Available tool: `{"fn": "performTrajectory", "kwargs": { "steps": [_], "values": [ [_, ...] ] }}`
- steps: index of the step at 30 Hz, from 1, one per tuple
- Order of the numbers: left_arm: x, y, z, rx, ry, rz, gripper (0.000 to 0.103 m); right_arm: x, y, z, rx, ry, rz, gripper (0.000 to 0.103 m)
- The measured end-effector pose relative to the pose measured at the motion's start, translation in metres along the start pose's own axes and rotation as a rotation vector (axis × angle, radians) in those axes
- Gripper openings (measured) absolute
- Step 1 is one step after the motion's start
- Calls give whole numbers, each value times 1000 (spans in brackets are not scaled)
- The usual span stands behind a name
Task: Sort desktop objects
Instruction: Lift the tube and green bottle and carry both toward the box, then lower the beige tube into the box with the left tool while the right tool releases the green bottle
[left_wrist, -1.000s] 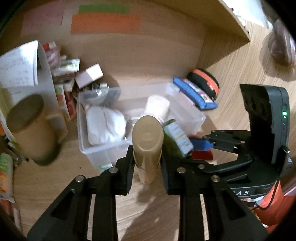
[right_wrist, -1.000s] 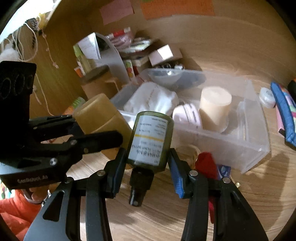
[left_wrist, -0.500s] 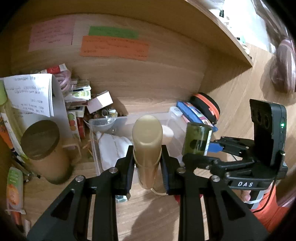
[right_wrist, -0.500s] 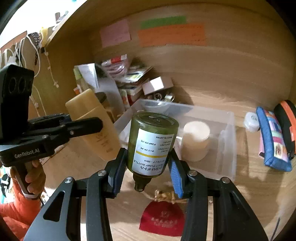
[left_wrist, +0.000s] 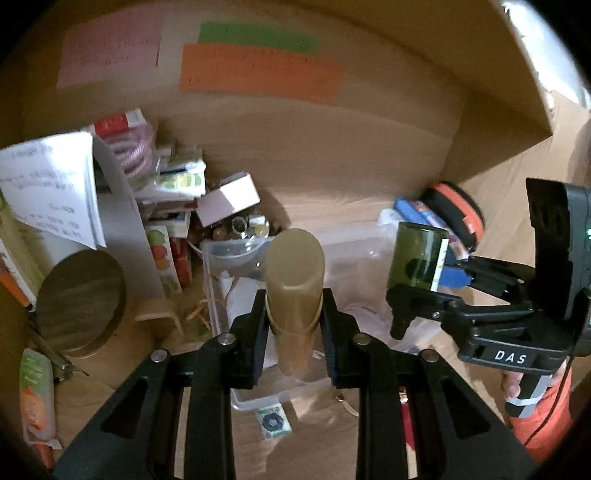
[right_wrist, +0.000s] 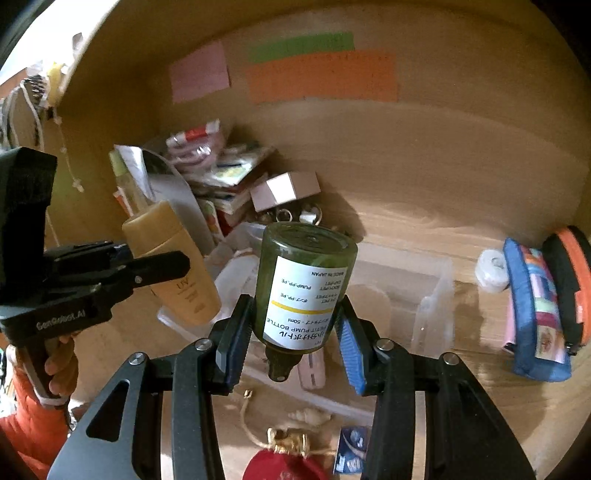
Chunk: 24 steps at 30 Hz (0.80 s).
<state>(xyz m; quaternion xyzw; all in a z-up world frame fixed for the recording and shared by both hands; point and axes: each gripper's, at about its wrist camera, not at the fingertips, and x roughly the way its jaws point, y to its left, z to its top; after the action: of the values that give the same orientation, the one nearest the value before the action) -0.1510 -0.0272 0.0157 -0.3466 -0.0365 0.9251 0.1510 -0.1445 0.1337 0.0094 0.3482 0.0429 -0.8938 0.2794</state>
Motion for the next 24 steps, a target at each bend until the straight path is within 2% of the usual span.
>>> {"fn": "performTrajectory", "kwargs": {
  "steps": [10,13,19,24],
  "values": [
    [34,14,-7,-9,64,-19,26,59,-3,2,-6,95,48,41],
    [38,17,-8,-19,79,-32,26,69,-2,1,-17,109,38,41],
    [46,14,-10,1,90,-29,26,72,2,-3,-67,100,-24,41],
    [49,16,-11,-9,92,-9,31,70,-2,-2,-64,88,-27,41]
  ]
}}
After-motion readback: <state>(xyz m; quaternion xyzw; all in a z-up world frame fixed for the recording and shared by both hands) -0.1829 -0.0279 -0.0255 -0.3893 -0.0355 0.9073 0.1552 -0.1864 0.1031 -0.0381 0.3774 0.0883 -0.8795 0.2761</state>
